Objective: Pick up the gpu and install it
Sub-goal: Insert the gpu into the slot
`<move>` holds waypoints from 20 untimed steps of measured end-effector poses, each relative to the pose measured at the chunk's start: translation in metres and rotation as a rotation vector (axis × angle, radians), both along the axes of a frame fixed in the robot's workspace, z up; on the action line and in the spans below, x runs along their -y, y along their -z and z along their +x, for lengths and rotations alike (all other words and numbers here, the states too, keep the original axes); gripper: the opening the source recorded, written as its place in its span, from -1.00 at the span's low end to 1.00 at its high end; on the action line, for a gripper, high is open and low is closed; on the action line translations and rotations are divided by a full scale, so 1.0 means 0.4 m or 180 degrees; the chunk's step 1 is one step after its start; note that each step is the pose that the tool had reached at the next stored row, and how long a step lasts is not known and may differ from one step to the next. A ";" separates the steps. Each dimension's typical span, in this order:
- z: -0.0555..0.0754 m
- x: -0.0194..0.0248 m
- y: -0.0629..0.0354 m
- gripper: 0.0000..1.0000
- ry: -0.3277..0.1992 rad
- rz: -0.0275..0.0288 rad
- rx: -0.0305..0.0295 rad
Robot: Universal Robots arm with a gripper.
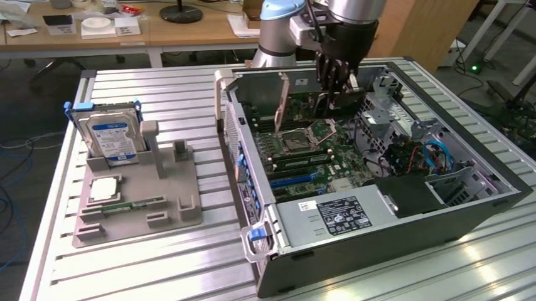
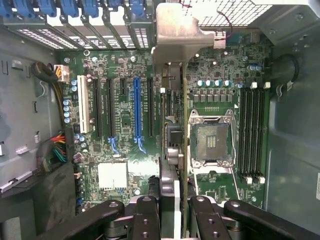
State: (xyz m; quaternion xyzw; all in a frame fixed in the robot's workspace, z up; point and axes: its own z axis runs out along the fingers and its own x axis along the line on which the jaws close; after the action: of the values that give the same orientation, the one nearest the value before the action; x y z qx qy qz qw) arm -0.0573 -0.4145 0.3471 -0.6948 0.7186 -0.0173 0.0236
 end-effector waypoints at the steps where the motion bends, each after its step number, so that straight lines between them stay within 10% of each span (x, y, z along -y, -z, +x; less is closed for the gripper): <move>1: 0.000 0.003 0.000 -0.44 0.0000 0.0000 0.0000; 9: 0.000 0.023 0.002 -0.44 0.0000 0.0001 0.0000; 20: -0.021 0.024 0.049 -0.44 0.0001 0.0001 0.0000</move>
State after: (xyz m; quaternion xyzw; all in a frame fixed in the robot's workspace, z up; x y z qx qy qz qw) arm -0.0657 -0.4242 0.3276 -0.6948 0.7186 -0.0173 0.0236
